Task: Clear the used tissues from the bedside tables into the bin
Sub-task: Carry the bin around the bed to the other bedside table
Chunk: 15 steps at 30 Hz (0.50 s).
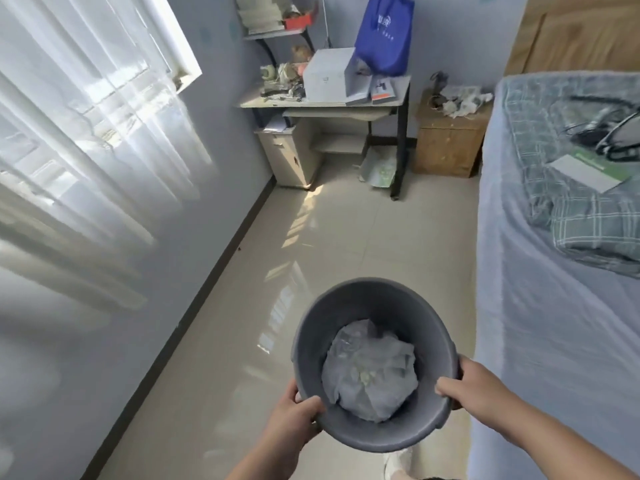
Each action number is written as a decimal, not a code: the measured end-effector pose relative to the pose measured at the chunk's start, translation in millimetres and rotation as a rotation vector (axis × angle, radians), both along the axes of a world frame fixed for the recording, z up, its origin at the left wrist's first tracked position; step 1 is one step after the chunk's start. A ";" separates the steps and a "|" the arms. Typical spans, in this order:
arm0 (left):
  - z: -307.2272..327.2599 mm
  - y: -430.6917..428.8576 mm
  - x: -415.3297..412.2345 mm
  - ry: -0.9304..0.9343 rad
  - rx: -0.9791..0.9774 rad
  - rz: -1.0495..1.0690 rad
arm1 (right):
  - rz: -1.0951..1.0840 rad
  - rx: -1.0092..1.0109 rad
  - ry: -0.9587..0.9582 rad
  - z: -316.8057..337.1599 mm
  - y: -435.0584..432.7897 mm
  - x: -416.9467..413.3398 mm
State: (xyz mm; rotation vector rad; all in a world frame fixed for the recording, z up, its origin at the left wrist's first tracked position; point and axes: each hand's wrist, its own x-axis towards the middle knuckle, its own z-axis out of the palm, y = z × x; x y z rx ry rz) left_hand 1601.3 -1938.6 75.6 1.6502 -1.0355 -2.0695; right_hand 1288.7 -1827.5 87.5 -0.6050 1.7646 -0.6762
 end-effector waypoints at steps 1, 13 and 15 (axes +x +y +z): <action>1.7 -14.3 -12.3 0.014 0.008 -0.005 | -0.007 -0.007 0.001 6.4 -13.3 -13.2; 20.1 -183.9 -143.4 0.064 -0.070 -0.252 | -0.226 -0.013 0.008 24.6 -105.2 -102.0; 9.6 -208.7 -162.3 0.088 -0.064 -0.277 | -0.272 0.016 0.006 19.0 -122.1 -111.5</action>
